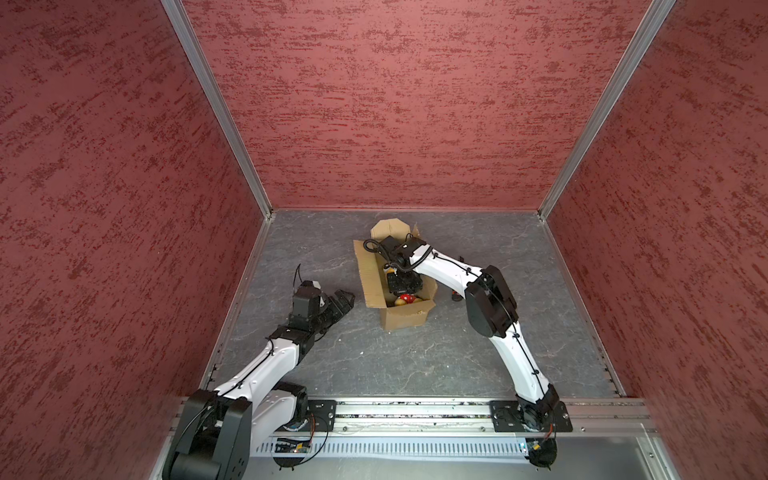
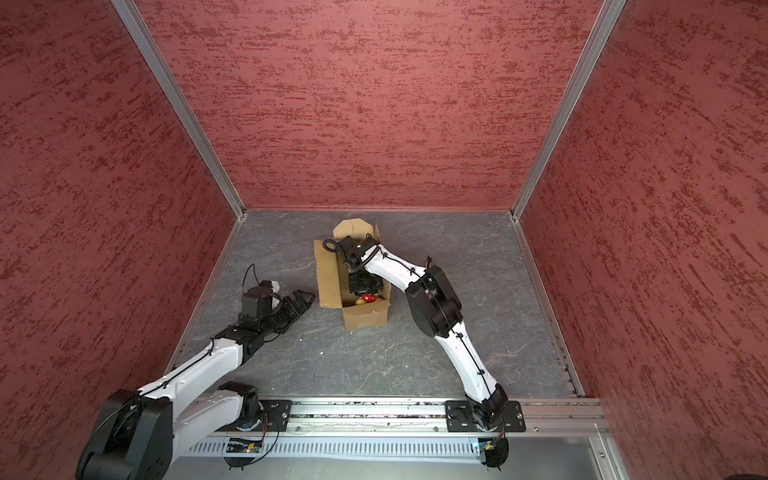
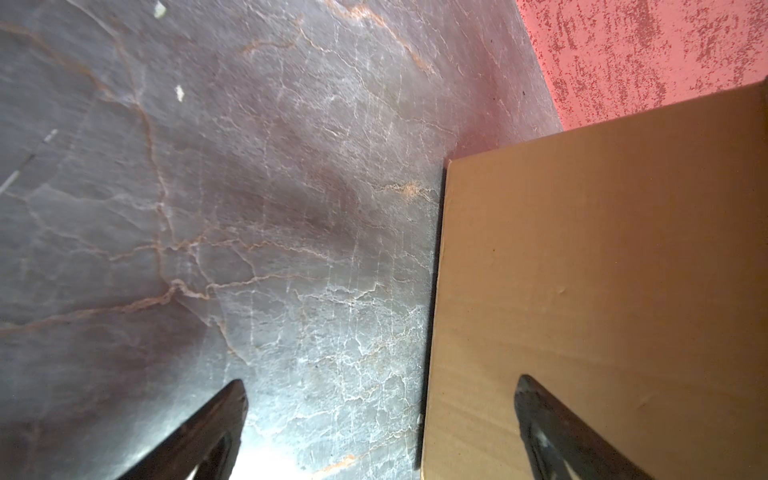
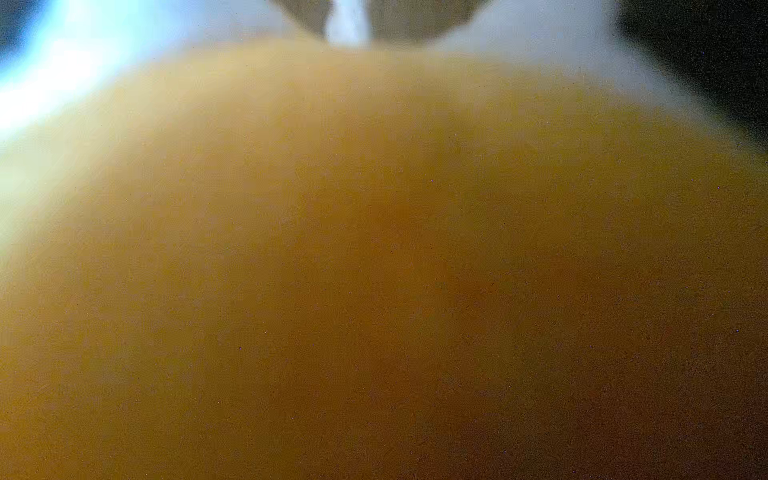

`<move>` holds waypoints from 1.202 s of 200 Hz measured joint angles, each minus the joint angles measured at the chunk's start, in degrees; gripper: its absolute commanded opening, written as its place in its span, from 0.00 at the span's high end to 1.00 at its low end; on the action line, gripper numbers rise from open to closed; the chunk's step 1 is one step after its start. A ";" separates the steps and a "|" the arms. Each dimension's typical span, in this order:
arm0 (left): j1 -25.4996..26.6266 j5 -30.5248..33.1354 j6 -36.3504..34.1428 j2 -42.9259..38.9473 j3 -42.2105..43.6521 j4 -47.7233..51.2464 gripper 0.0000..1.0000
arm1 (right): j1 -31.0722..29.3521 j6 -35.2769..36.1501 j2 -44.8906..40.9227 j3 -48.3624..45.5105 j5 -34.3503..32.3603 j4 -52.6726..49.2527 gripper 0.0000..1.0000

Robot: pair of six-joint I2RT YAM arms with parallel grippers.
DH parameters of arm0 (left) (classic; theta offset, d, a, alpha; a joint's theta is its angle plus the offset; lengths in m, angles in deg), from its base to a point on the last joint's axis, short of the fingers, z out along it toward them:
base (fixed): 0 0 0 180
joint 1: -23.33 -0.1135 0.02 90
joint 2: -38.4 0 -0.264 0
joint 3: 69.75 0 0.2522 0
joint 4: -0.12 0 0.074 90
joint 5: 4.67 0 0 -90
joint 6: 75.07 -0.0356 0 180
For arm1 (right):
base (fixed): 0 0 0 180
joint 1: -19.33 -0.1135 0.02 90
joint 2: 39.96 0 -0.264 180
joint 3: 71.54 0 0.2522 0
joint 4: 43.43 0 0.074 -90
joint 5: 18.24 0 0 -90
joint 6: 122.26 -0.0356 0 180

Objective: Unpack the express box
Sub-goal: 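Lift the plush frog up out of the box with the right gripper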

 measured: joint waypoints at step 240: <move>-0.02 0.00 -0.02 0.00 0.00 0.00 0.00 | -0.31 0.70 -5.03 8.96 -4.98 -8.92 0.92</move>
